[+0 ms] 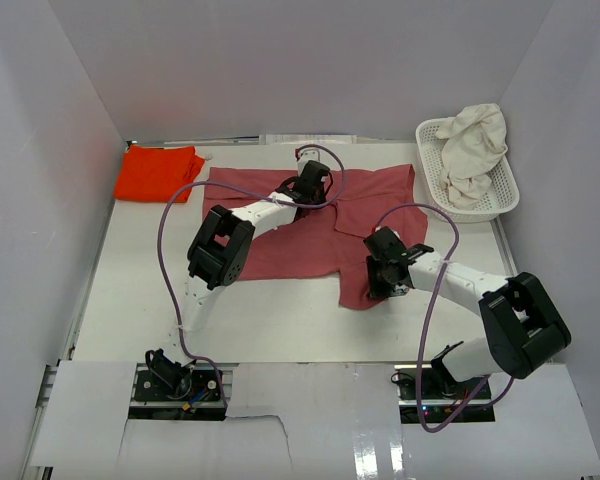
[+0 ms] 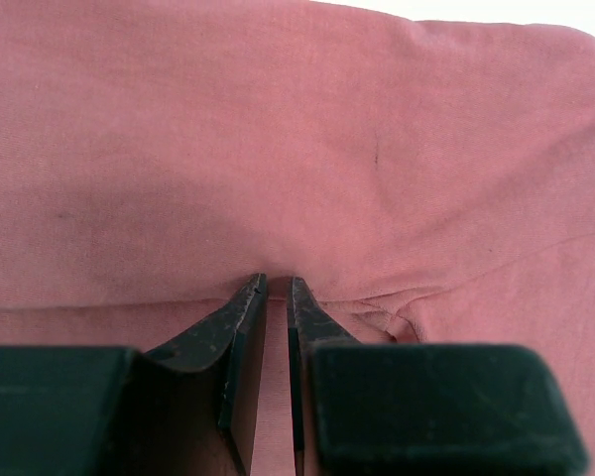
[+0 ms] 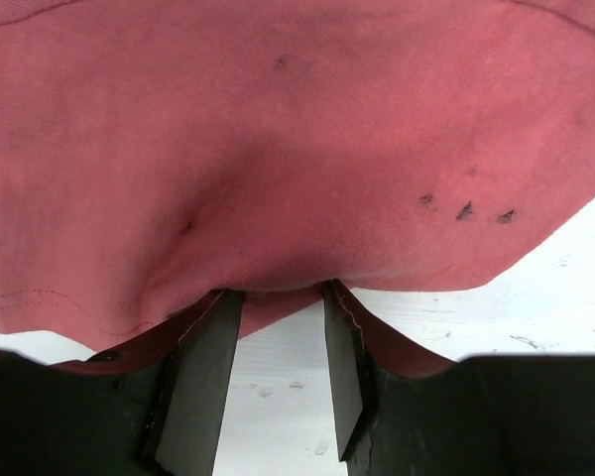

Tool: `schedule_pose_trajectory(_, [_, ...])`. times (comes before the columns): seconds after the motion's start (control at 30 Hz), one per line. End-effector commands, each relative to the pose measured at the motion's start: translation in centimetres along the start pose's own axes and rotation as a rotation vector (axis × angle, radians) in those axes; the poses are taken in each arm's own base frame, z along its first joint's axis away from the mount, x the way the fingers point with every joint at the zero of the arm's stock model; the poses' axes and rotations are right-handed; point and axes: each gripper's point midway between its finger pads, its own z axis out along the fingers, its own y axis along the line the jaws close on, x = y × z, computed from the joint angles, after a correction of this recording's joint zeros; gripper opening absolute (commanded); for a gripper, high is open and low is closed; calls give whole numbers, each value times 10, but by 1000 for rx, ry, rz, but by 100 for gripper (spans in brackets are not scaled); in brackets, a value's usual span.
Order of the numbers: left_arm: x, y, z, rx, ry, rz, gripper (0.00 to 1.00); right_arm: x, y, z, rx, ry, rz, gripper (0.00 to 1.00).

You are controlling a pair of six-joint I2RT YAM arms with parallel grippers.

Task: Fold and stack the t-shirts
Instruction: Fold the flattened tshirt in 1/3 of the way

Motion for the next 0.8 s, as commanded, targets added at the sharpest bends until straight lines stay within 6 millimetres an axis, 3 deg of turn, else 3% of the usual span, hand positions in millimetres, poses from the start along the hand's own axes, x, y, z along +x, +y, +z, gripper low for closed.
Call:
schedule_pose_trajectory(0.0, [-50,-11,-33,27,-88,-26,26,30,14,10,-75,123,40,46])
schedule_pose_trajectory(0.23, [-48,-11,-33,26,-84,-30,26,78,2,6,-16,286,137,44])
schedule_pose_trajectory(0.4, [-50,-11,-34,28,-86,-34,26,118,-17,-9,70,391,204,37])
schedule_pose_trajectory(0.57, [-52,-12,-35,30,-90,-35,26,114,-9,-30,52,371,267,29])
schedule_pose_trajectory(0.77, [-56,-13,-38,32,-96,-37,26,101,-57,-71,362,395,160,29])
